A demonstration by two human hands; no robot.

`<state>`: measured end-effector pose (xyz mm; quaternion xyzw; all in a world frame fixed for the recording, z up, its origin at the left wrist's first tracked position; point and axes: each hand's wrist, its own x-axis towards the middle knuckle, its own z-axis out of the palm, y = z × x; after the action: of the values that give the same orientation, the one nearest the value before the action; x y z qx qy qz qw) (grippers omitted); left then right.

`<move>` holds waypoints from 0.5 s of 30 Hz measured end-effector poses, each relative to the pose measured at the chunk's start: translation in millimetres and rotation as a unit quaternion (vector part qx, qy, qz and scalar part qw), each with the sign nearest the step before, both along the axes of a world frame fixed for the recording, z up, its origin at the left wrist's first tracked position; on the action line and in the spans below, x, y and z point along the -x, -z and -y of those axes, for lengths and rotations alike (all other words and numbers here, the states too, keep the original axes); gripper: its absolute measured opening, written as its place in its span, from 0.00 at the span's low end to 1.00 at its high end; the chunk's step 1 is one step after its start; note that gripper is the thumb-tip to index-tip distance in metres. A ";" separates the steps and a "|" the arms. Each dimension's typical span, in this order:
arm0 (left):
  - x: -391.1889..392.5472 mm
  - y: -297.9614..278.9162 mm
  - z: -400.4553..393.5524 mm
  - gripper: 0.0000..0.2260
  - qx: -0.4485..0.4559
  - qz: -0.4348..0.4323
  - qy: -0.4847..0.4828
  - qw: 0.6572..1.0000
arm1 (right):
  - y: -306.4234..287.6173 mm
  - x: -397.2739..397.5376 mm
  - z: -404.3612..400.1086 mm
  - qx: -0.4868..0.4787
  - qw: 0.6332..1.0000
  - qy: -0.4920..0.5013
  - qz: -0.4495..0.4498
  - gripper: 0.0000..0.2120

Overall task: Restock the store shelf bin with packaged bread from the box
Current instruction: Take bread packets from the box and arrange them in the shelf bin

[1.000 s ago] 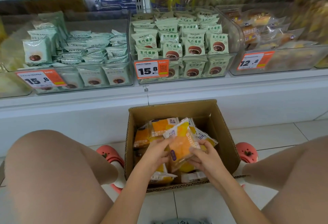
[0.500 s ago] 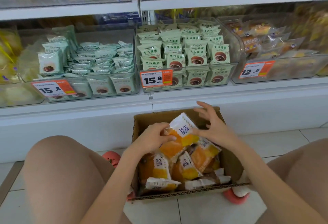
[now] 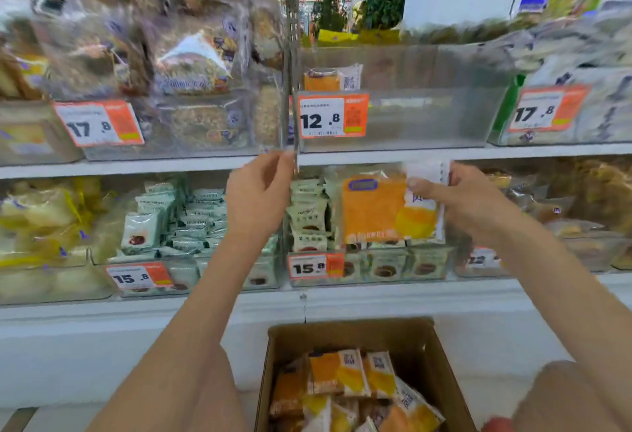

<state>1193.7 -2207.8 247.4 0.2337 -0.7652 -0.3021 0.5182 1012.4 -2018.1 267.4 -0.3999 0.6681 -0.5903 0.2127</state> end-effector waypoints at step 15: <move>151.5 -61.5 59.7 0.17 0.442 0.000 -0.245 0.863 | -145.1 115.6 160.3 0.078 0.995 0.046 -0.043 0.13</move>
<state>1042.2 -2267.5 308.9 0.1600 -0.7367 0.2041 0.6245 896.8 -2178.4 412.5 -0.4092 0.6463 -0.6320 0.1244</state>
